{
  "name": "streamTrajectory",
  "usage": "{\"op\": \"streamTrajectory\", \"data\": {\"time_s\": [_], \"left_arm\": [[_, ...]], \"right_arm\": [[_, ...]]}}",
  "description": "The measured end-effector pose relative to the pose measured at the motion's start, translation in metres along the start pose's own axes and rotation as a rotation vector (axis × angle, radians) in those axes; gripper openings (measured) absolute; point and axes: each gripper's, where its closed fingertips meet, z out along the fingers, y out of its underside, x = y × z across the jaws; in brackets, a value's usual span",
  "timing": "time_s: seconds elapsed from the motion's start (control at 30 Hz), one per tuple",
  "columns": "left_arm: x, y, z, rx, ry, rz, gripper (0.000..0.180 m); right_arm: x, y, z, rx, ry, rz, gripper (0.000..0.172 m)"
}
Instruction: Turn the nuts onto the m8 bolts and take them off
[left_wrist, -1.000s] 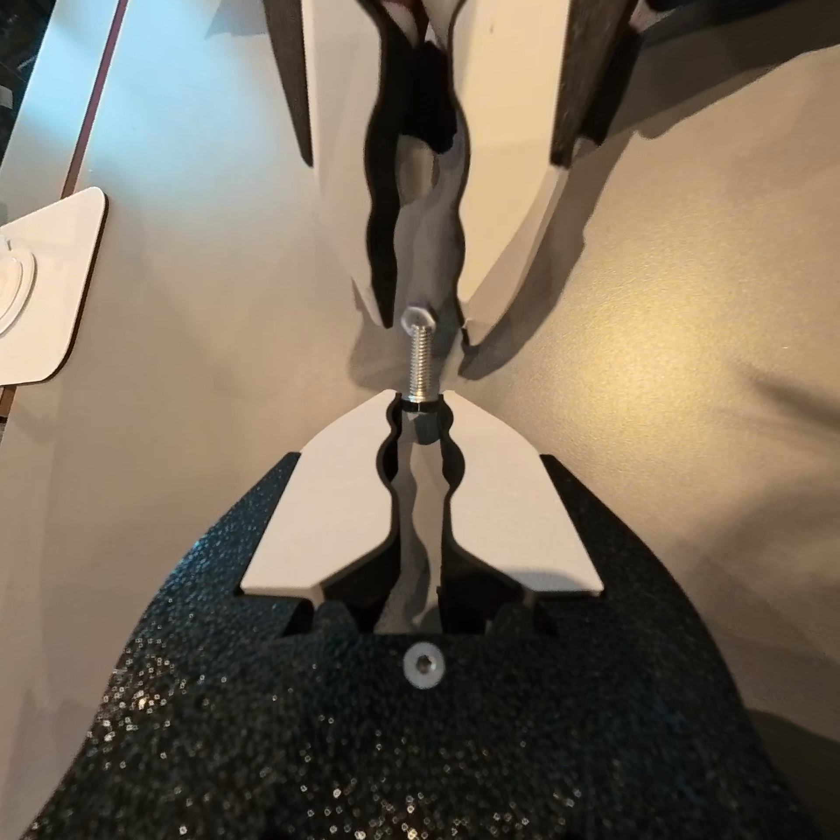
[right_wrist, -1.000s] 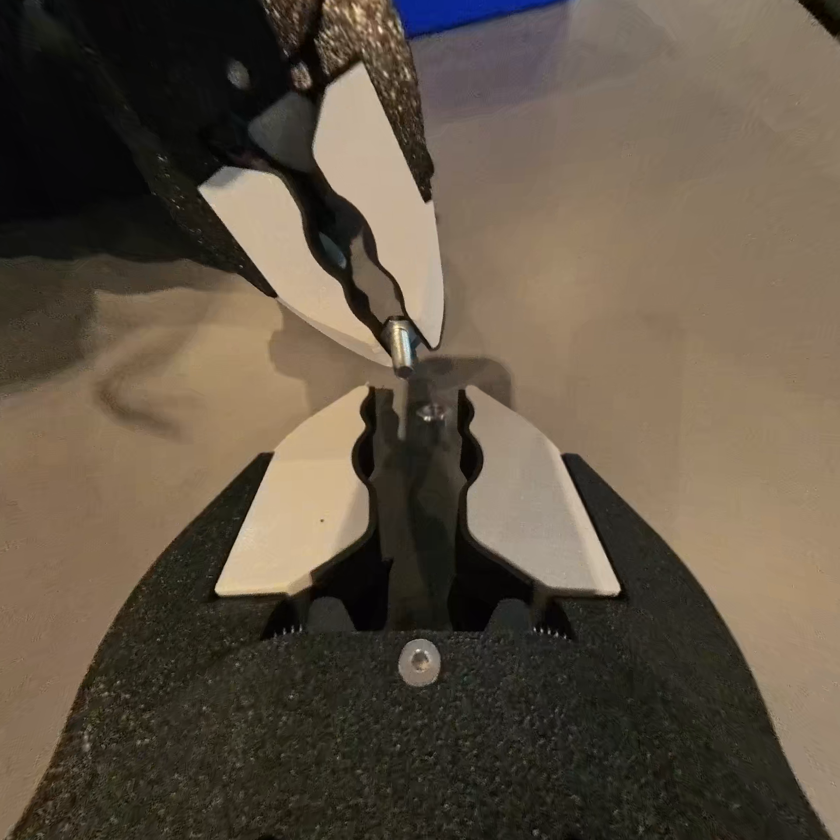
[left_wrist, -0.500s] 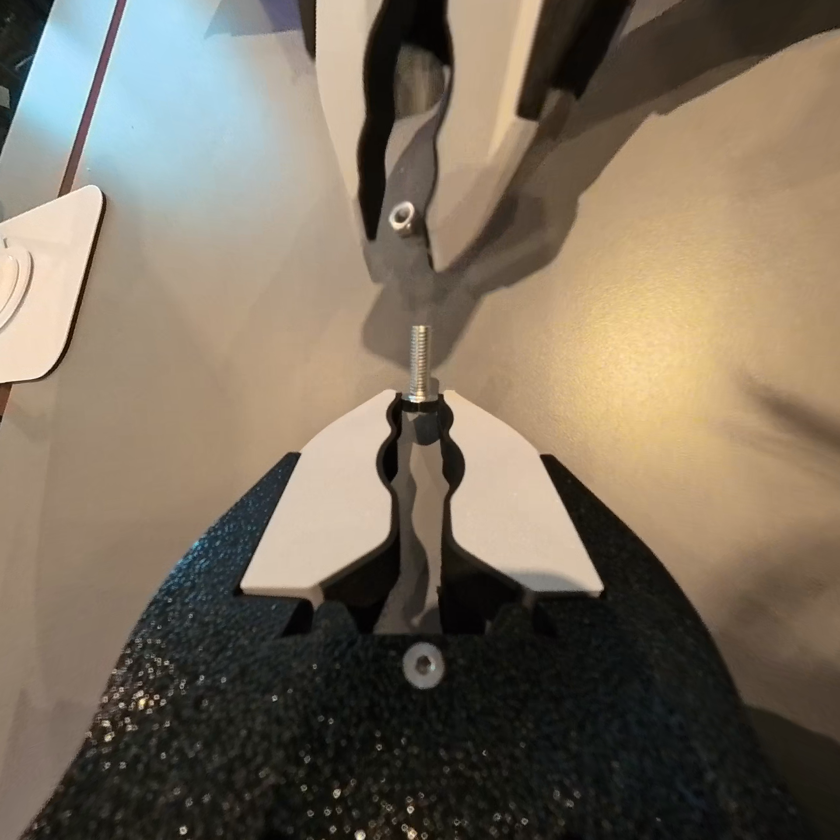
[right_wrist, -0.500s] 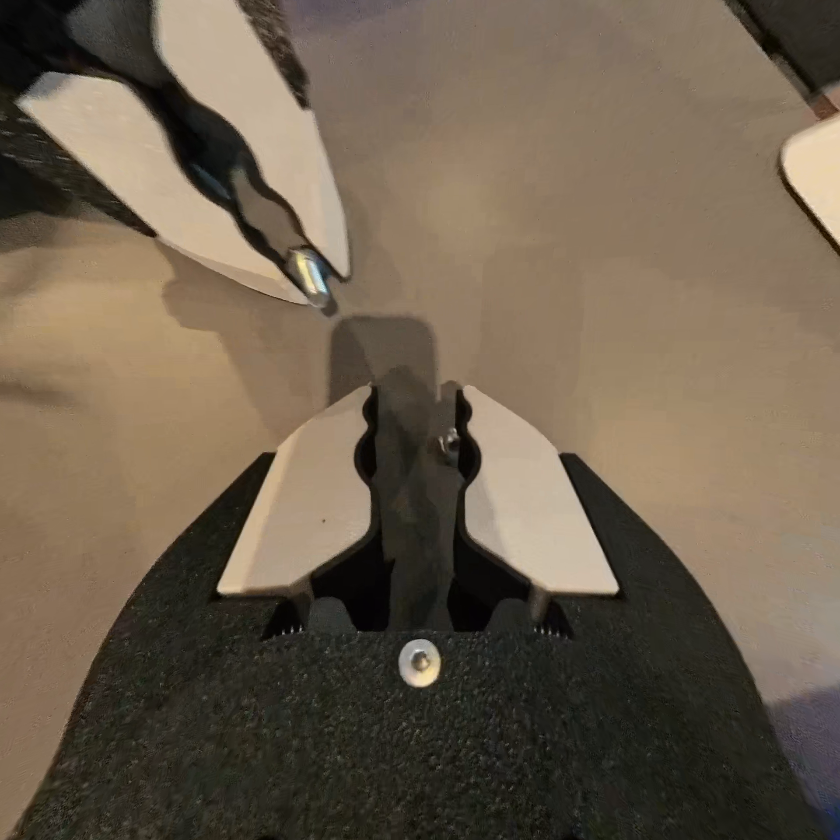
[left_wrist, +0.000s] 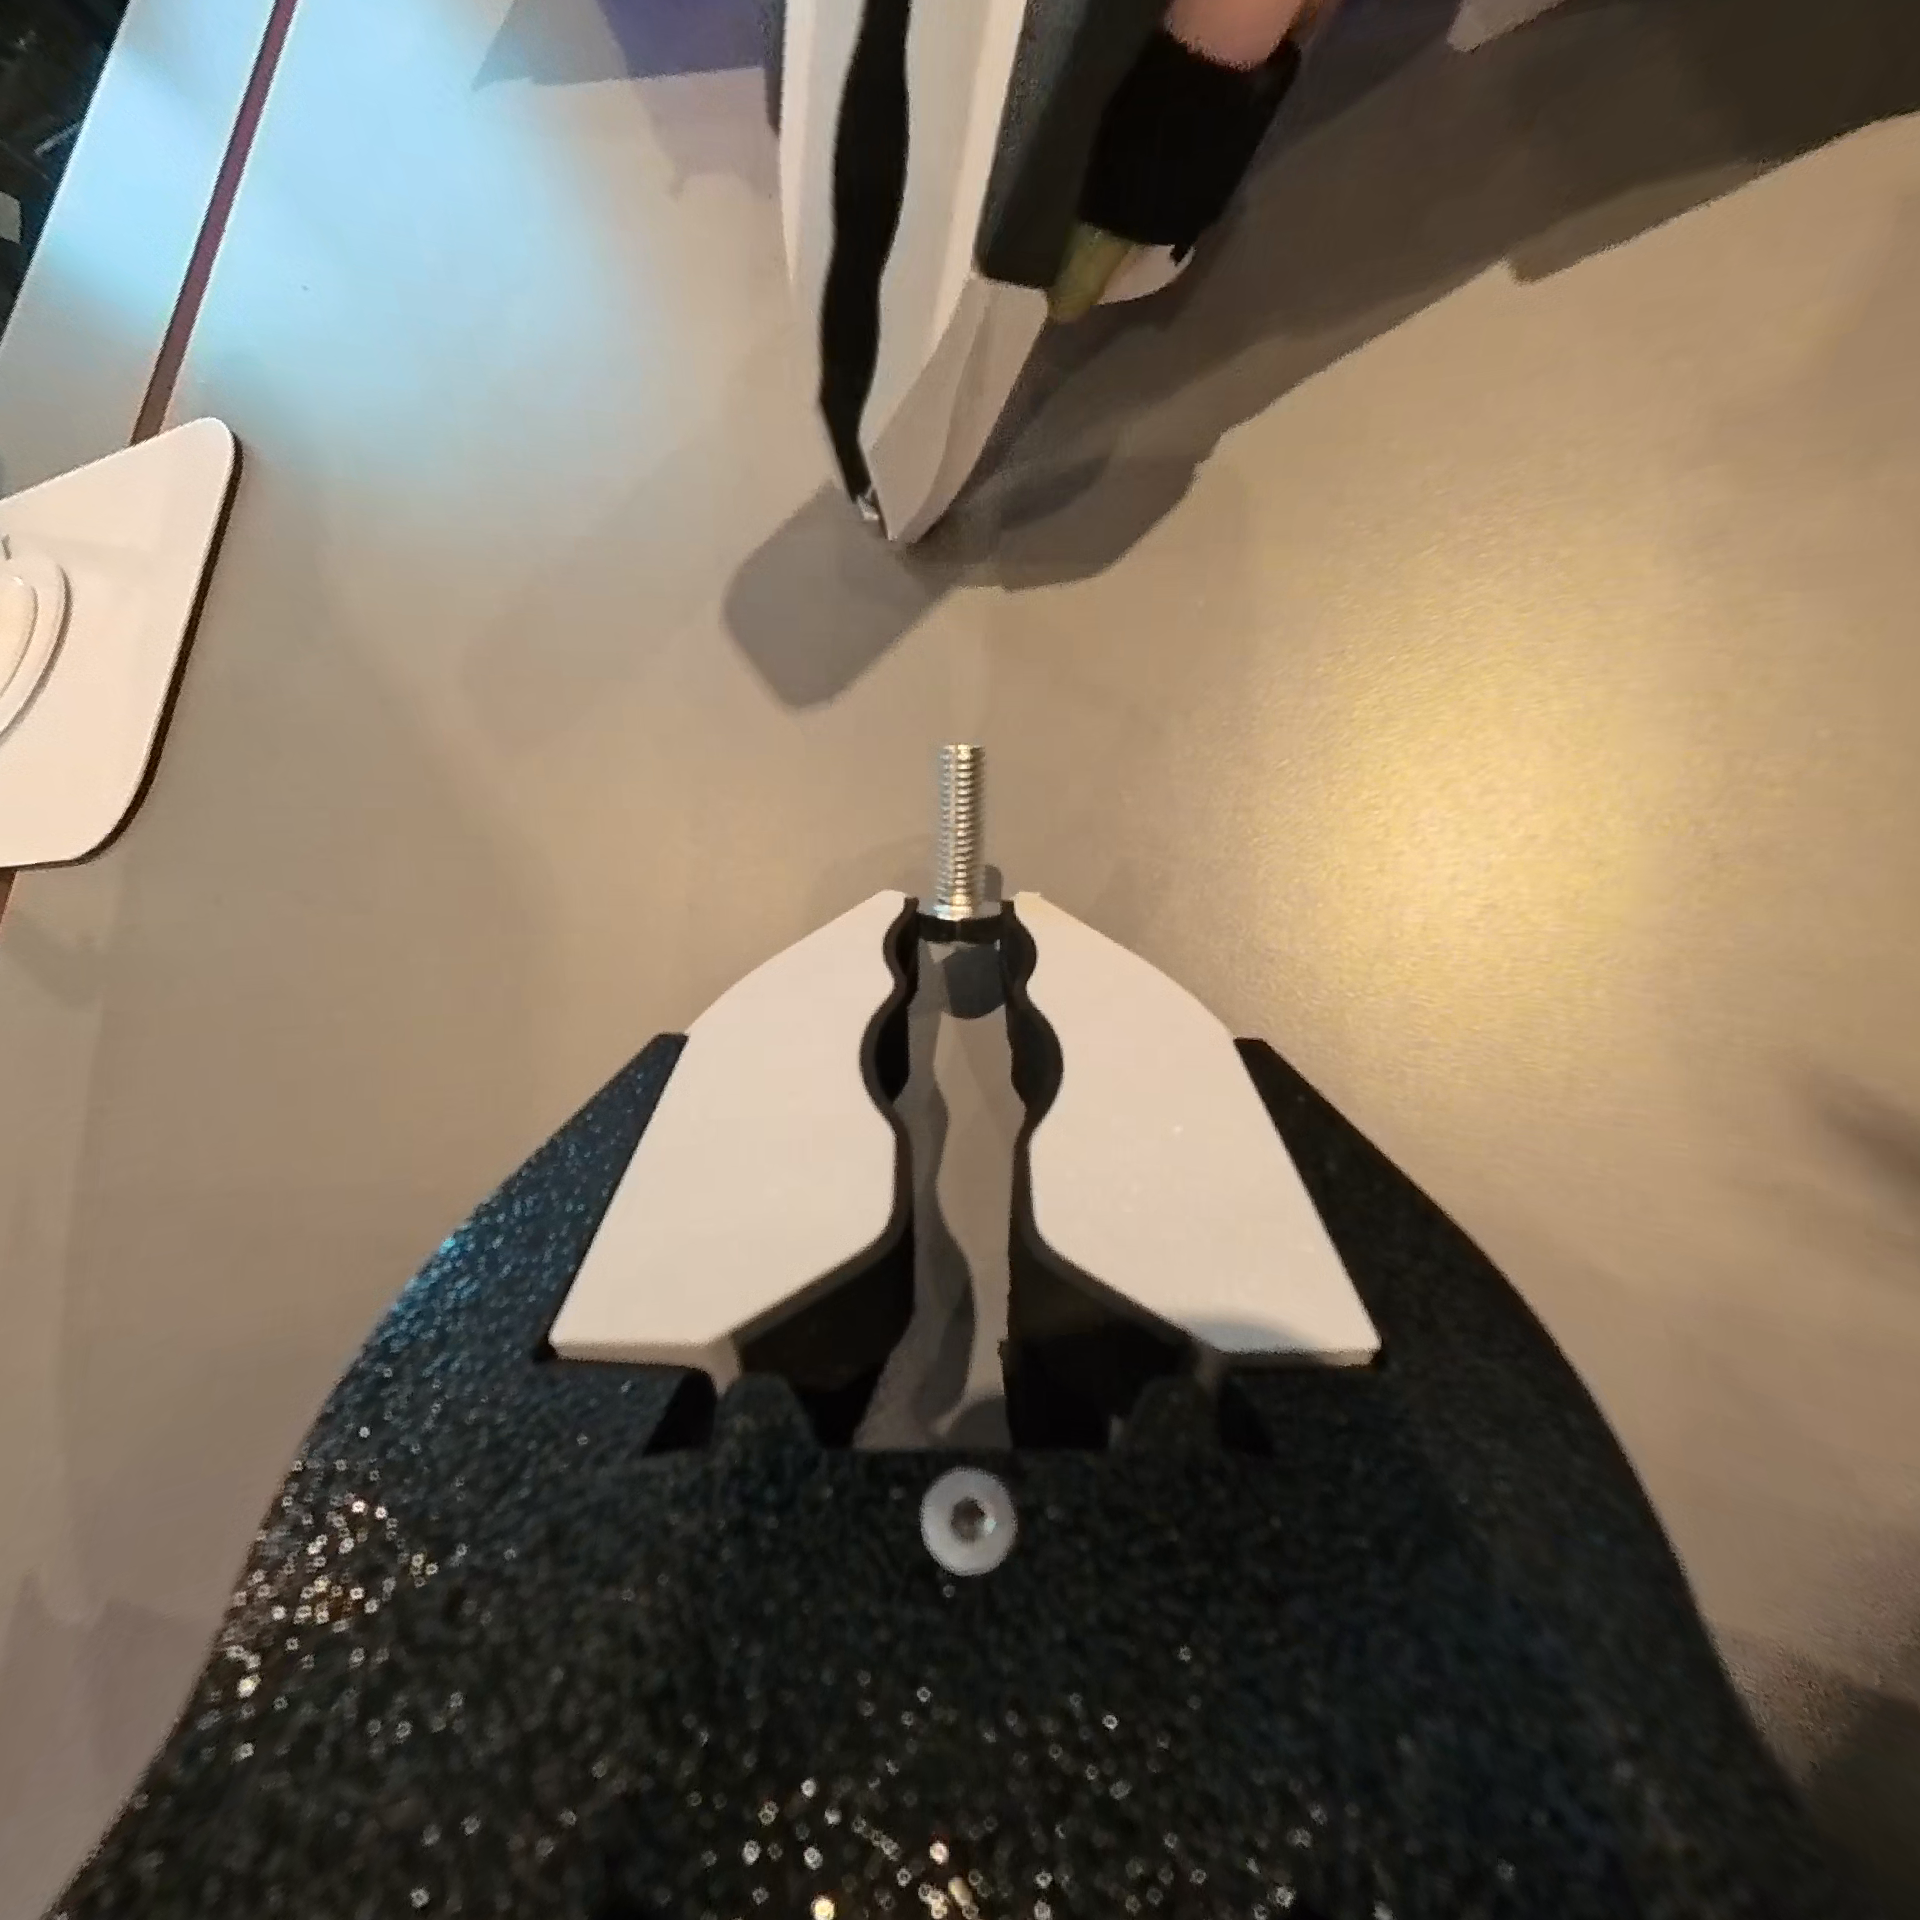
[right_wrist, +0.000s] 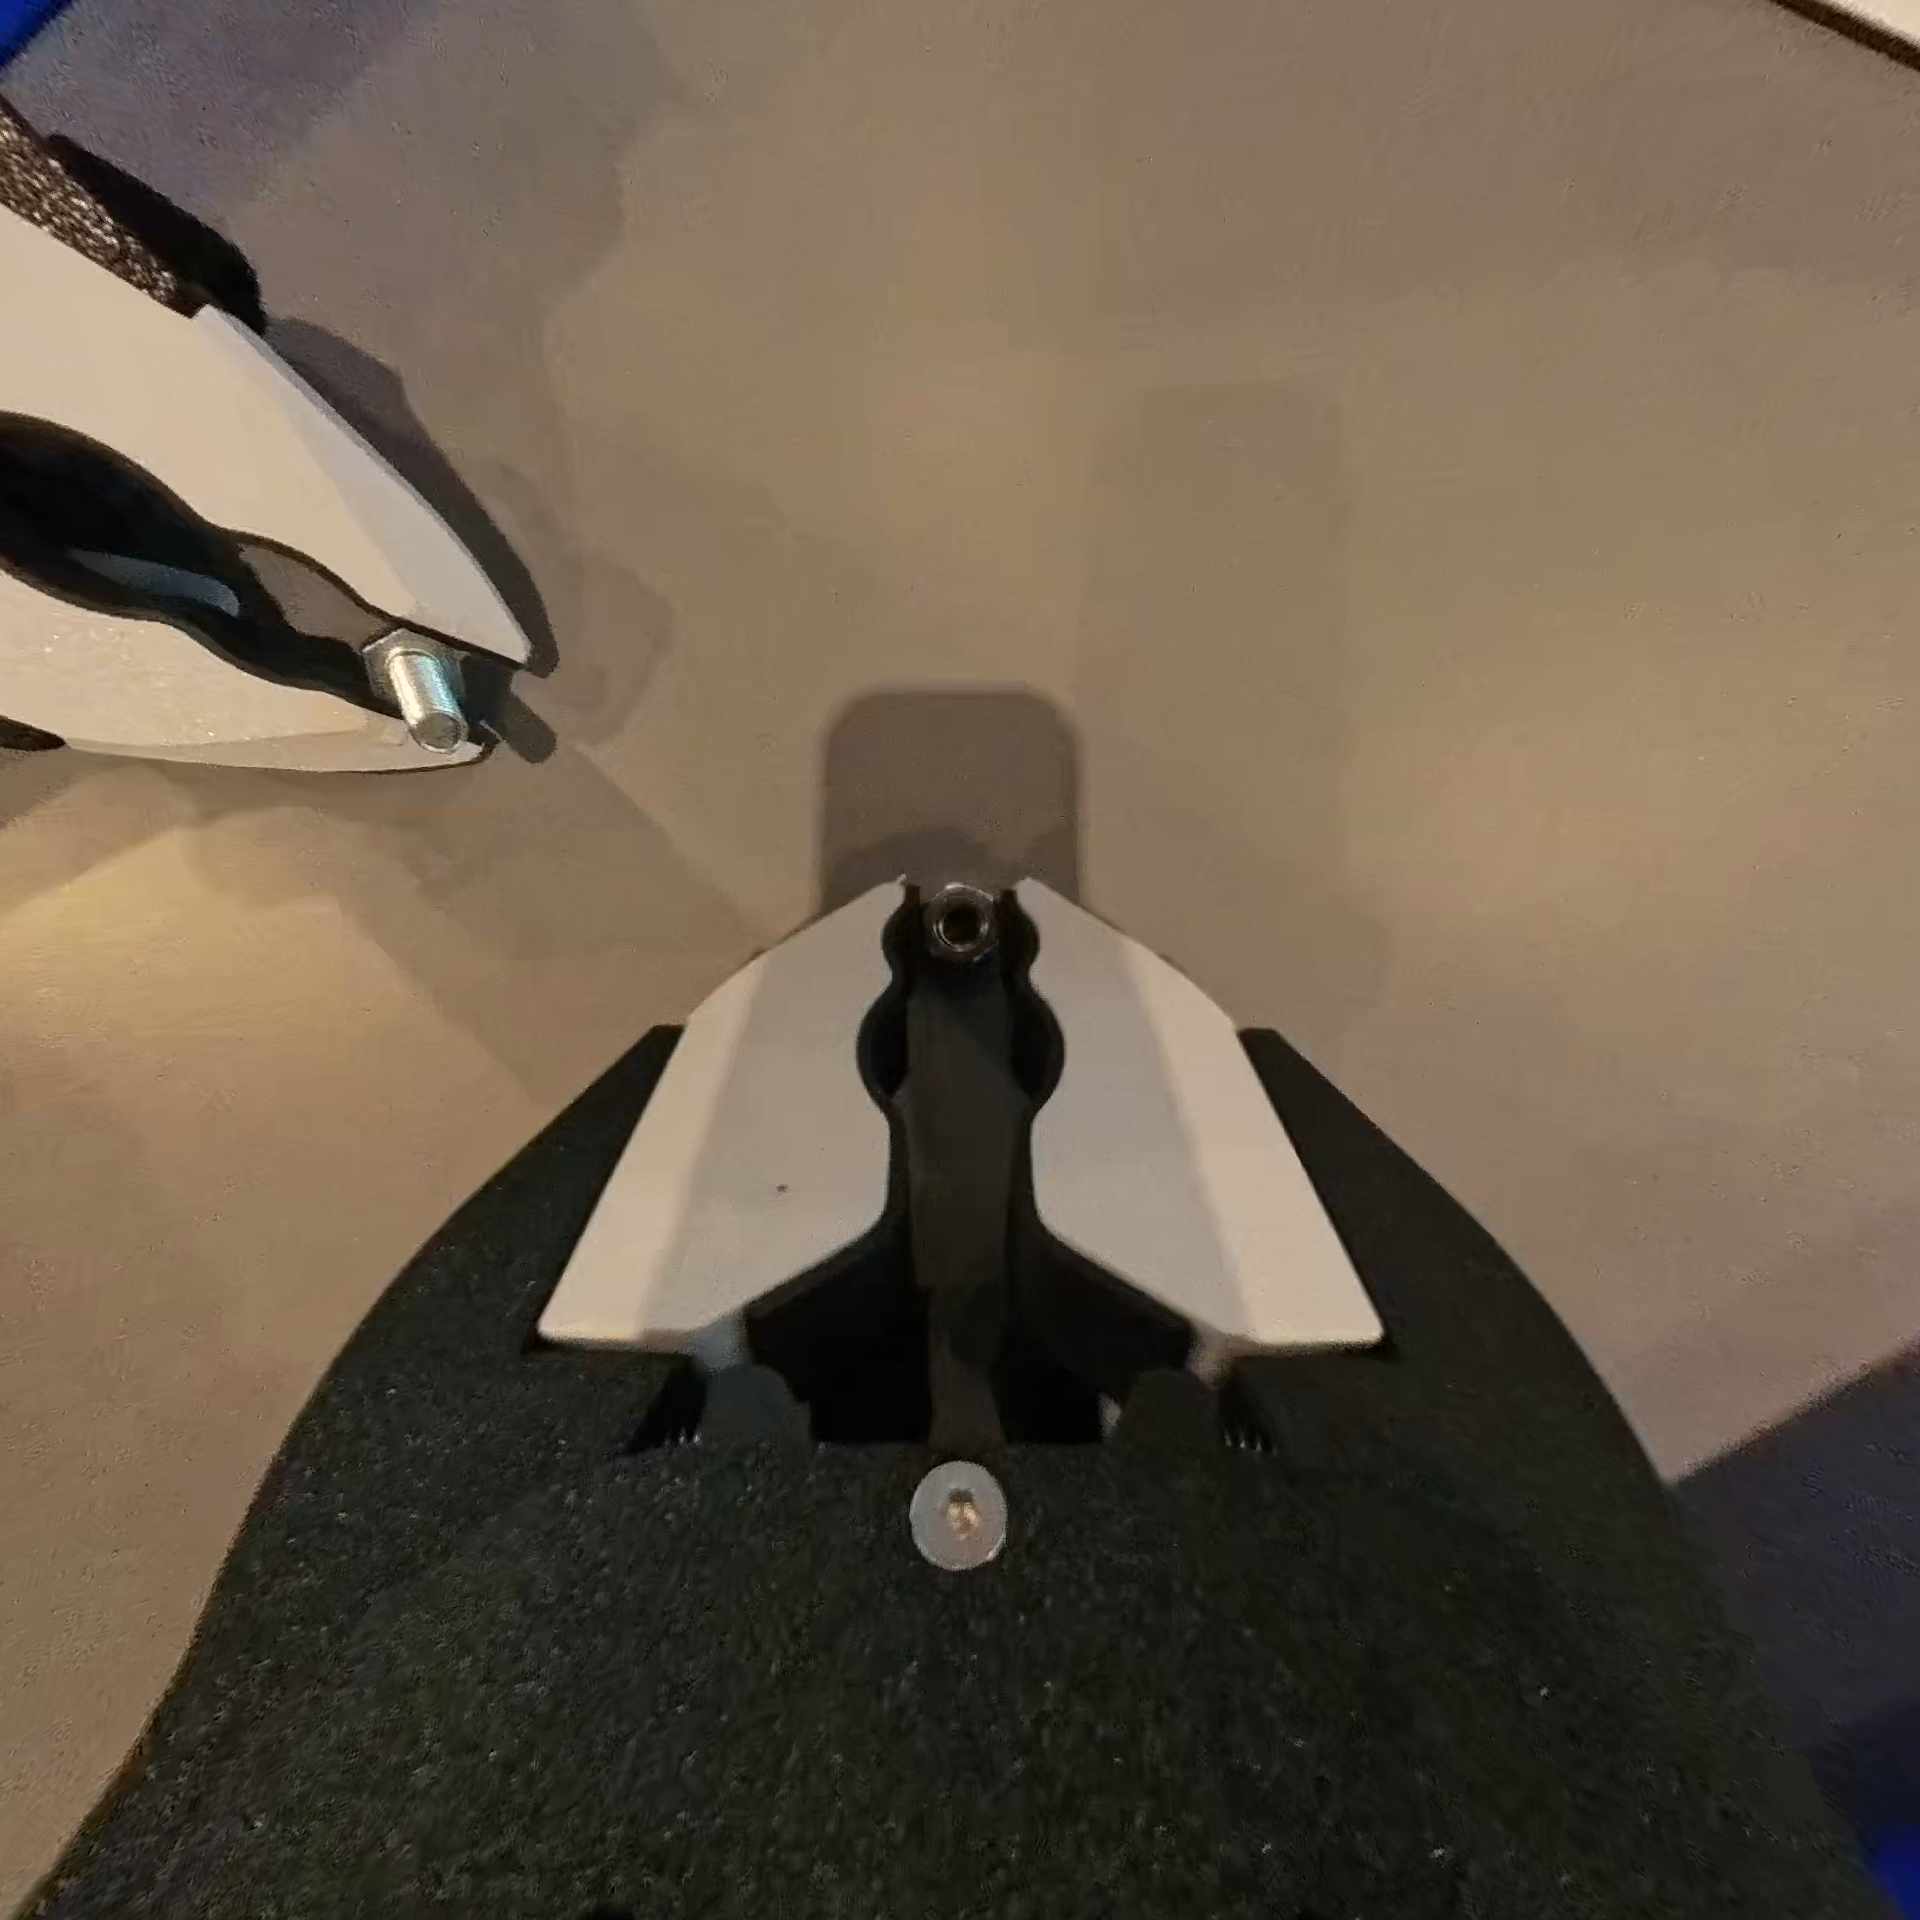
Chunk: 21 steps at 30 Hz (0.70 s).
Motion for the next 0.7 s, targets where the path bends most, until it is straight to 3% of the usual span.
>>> {"op": "streamTrajectory", "data": {"time_s": [0.1,0.17,0.27,0.33,0.47,0.6,0.7], "left_arm": [[0.000,0.000,0.000,0.006,0.005,-0.009,0.014],[0.000,0.000,0.000,0.009,0.006,-0.011,0.014],[0.001,-0.001,0.001,0.011,0.009,-0.009,0.014],[0.002,-0.002,0.001,0.010,0.010,-0.003,0.014],[0.005,-0.004,0.003,0.009,0.014,0.010,0.014],[0.006,-0.005,0.003,0.011,0.019,0.010,0.014],[0.007,-0.006,0.003,0.018,0.026,0.001,0.014]], "right_arm": [[-0.006,-0.005,-0.005,0.021,-0.006,-0.052,0.014],[-0.019,-0.023,-0.028,0.117,0.011,-0.113,0.014],[-0.034,-0.046,-0.092,0.255,0.082,-0.192,0.014],[-0.008,-0.045,-0.145,0.286,0.255,-0.209,0.014],[0.082,0.022,-0.217,0.107,0.483,-0.047,0.014],[0.133,0.102,-0.205,-0.194,0.379,-0.013,0.014],[0.146,0.132,-0.185,-0.335,0.306,-0.033,0.015]]}}
